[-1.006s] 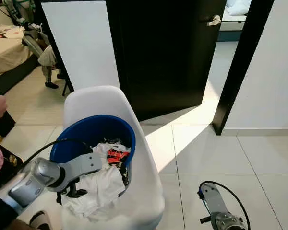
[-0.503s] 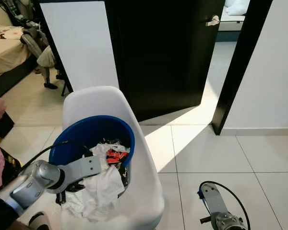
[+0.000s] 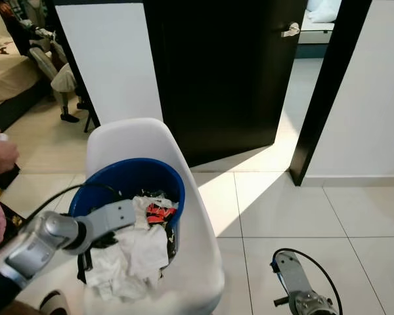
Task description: Hang hanger
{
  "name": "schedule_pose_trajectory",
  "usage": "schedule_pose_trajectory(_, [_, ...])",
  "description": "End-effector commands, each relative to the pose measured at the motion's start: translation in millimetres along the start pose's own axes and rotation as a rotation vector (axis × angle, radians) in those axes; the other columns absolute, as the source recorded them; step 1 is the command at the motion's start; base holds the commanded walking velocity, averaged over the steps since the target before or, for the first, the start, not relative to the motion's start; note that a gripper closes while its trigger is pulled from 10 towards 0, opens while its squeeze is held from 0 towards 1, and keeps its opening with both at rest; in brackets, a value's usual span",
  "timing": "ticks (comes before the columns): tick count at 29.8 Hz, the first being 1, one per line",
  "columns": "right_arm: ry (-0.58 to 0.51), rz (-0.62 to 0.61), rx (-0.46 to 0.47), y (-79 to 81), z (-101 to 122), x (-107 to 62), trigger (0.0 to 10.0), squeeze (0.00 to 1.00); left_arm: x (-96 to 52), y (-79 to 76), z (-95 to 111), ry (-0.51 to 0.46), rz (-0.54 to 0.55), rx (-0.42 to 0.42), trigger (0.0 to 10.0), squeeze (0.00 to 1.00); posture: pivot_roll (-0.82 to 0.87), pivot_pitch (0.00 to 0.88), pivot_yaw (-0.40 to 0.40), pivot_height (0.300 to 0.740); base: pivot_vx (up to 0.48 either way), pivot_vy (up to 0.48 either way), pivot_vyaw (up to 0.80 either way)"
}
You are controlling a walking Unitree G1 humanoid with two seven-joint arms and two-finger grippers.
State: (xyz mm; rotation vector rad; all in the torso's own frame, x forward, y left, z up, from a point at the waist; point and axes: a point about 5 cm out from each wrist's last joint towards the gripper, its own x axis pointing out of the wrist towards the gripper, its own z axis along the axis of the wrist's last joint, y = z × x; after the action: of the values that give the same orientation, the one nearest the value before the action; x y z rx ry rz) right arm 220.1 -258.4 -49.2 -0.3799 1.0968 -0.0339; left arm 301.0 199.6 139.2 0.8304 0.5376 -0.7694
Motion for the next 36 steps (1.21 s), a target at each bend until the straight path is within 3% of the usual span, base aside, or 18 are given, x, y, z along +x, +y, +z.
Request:
schedule_pose_trajectory(1, [0.007, 0.007, -0.002, 2.3, -1, 0.2, 10.0, 0.0, -14.8, 22.1, 20, -0.096, 0.111, -0.004, 0.7, 0.0, -0.01, 0.0, -0.001, 0.74, 0.0, 0.0, 0.0])
schedule_pose_trajectory(2, [0.007, 0.007, -0.002, 2.3, -1, 0.2, 10.0, 0.0, -25.6, 38.7, 32, -0.155, 0.198, -0.011, 2.2, 0.0, -0.01, 0.0, -0.001, 0.74, 0.0, 0.0, 0.0])
schedule_pose_trajectory(5, [0.007, 0.007, -0.003, 2.3, -1, 0.2, 10.0, 0.0, -35.9, 53.3, 42, -0.203, 0.279, -0.018, 2.0, 0.0, -0.01, 0.0, -0.001, 0.74, 0.0, 0.0, 0.0])
schedule_pose_trajectory(6, [0.007, 0.007, -0.002, 2.7, -1, 0.2, 10.0, 0.0, -58.6, 85.0, 58, -0.29, 0.477, -0.085, 1.7, 0.0, -0.01, 0.0, 0.001, 0.74, 0.0, 0.0, 0.0])
schedule_pose_trajectory(7, [0.007, 0.007, -0.002, 2.7, -1, 0.2, 10.0, 0.0, -58.6, 85.0, 58, -0.29, 0.477, -0.085, 1.7, 0.0, -0.01, 0.0, 0.001, 0.74, 0.0, 0.0, 0.0])
schedule_pose_trajectory(8, [0.006, 0.008, -0.002, 2.8, -1, 0.3, 10.0, 0.0, -69.1, 98.3, 63, -0.316, 0.576, -0.117, 2.2, 0.0, -0.01, 0.0, 0.002, 0.74, 0.0, 0.0, 0.0])
schedule_pose_trajectory(11, [0.006, 0.008, -0.002, 3.0, -1, 0.3, 10.0, 0.0, -75.5, 105.9, 65, -0.329, 0.637, -0.136, 2.2, 0.0, -0.01, 0.0, 0.002, 0.74, 0.0, 0.0, 0.0])
schedule_pose_trajectory(12, [0.006, 0.008, 0.0, 3.2, -1, 0.3, 10.0, 0.0, -83.9, 115.2, 67, -0.347, 0.726, -0.135, 1.8, 0.0, -0.01, 0.0, 0.005, 0.74, 0.0, 0.0, 0.0])
schedule_pose_trajectory(14, [0.006, 0.008, 0.0, 3.2, -1, 0.3, 10.0, 0.0, -83.9, 115.2, 67, -0.347, 0.726, -0.135, 1.8, 0.0, -0.01, 0.0, 0.005, 0.74, 0.0, 0.0, 0.0])
schedule_pose_trajectory(19, [0.006, 0.007, 0.003, 3.2, -1, 0.3, 10.0, 0.0, -112.9, 132.6, 84, -0.462, 0.968, -0.114, 1.6, 0.0, -0.01, 0.0, 0.005, 0.74, 0.0, 0.0, 0.0])
schedule_pose_trajectory(23, [0.005, 0.006, 0.003, 3.0, -1, 0.3, 10.0, 0.0, -127.2, 136.4, 93, -0.523, 1.075, -0.1, 1.4, 0.0, -0.01, 0.0, 0.005, 0.74, 0.0, 0.0, 0.0])
schedule_pose_trajectory(28, [0.005, 0.006, 0.003, 3.1, -1, 0.3, 10.0, 0.0, -131.4, 136.4, 99, -0.586, 1.087, -0.113, 2.3, 0.0, -0.01, 0.0, 0.003, 0.74, 0.0, 0.0, 0.0])
schedule_pose_trajectory(29, [0.005, 0.006, 0.002, 3.1, -1, 0.3, 10.0, 0.0, -130.9, 134.4, 105, -0.674, 1.041, -0.165, 2.5, 0.0, -0.01, 0.0, 0.004, 0.74, 0.0, 0.0, 0.0])
schedule_pose_trajectory(30, [0.005, 0.006, 0.002, 3.1, -1, 0.3, 10.0, 0.0, -130.9, 134.4, 105, -0.674, 1.041, -0.165, 2.5, 0.0, -0.01, 0.0, 0.004, 0.74, 0.0, 0.0, 0.0])
schedule_pose_trajectory(31, [0.005, 0.006, 0.002, 3.2, -1, 0.3, 10.0, 0.0, -129.1, 131.2, 113, -0.806, 0.942, -0.285, 2.7, 0.0, -0.01, 0.0, 0.003, 0.74, 0.0, 0.0, 0.0])
schedule_pose_trajectory(33, [0.005, 0.006, 0.003, 3.3, -1, 0.3, 10.0, 0.0, -132.4, 126.6, 124, -1.009, 0.811, -0.406, 3.8, 0.0, -0.01, 0.0, 0.005, 0.74, 0.0, 0.0, 0.0])
schedule_pose_trajectory(35, [0.005, 0.006, 0.003, 3.3, -1, 0.3, 10.0, 0.0, -132.4, 126.6, 124, -1.009, 0.811, -0.406, 3.8, 0.0, -0.01, 0.0, 0.005, 0.74, 0.0, 0.0, 0.0])
schedule_pose_trajectory(36, [0.005, 0.006, 0.003, 3.3, -1, 0.3, 10.0, 0.0, -134.3, 128.6, 123, -1.071, 0.778, -0.476, 3.7, 0.0, -0.01, 0.0, 0.005, 0.74, 0.0, 0.0, 0.0])
